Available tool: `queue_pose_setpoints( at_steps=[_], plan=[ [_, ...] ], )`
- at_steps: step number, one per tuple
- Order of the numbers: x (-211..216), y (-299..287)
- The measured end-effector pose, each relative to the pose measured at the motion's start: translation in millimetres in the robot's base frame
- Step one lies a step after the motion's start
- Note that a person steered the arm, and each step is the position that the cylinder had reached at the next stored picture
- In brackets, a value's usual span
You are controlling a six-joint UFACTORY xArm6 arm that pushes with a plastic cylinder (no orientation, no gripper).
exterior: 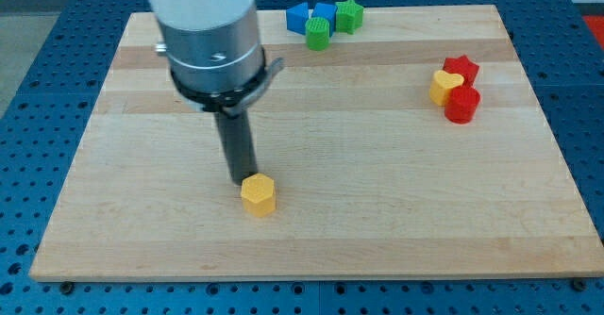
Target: Push the yellow hexagon into the red circle
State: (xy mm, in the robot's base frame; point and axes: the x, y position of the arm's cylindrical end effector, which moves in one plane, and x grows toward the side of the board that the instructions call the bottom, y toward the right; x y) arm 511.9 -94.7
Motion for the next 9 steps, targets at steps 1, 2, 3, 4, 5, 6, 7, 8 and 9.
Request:
queue_pose_setpoints(
  at_steps=[1, 2, 3, 4, 5, 6, 7, 8, 9],
  plan=[
    [24, -22],
    [47, 17],
    [26, 63],
    [-26, 74],
    [-66, 86],
    [-69, 96],
    [-58, 48],
    [-42, 71],
    [-37, 126]
  ],
)
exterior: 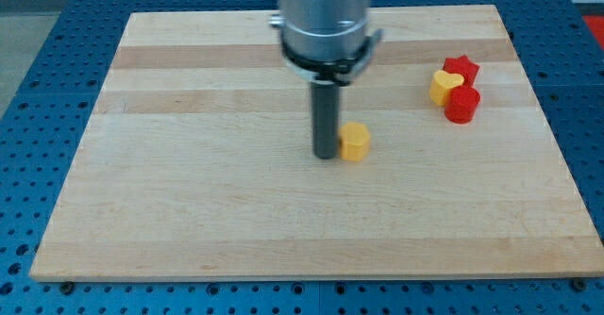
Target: Push the yellow hexagon into the red circle
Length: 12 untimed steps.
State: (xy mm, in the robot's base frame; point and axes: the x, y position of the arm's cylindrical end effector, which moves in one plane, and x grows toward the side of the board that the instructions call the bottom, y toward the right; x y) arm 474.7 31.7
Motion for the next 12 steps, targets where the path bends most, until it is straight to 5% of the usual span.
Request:
queue_pose_setpoints(
  at_steps=[3, 4, 12],
  plan=[
    [-31, 112],
    [8, 96],
    [-51, 141]
  ],
)
